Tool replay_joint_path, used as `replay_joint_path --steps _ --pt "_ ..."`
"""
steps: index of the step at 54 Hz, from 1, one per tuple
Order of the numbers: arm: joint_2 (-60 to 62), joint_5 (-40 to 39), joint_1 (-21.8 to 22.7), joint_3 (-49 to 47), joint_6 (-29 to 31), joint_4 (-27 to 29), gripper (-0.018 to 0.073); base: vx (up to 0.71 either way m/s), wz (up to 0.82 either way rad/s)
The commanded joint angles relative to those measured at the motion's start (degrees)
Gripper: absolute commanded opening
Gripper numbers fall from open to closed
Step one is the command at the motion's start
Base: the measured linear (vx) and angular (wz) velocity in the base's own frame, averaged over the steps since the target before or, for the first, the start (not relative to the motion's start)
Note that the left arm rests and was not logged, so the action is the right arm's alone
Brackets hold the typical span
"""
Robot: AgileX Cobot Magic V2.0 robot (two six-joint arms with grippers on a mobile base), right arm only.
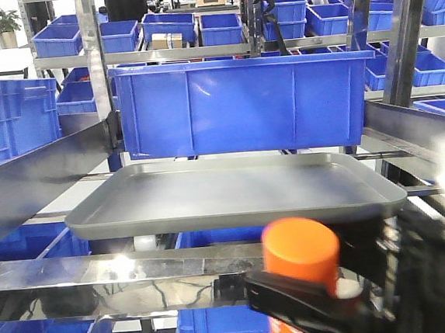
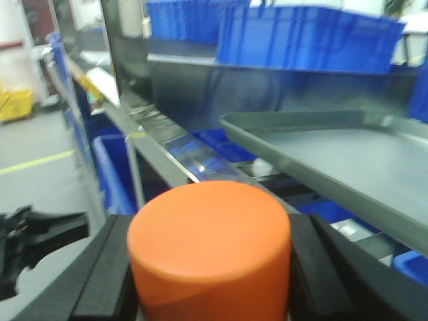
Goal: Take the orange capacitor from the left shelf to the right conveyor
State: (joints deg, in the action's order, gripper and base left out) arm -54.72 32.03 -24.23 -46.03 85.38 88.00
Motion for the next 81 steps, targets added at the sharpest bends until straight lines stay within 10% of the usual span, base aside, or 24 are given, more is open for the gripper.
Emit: replay_joint_path --steps 1,81 --pt "1.4 -3.72 0.01 0.22 6.32 11.77 -0.0011 0.0 0.0" --pt "-4.29 15.22 0.07 -1.36 17.06 13.55 -0.0011 0.0 0.0"
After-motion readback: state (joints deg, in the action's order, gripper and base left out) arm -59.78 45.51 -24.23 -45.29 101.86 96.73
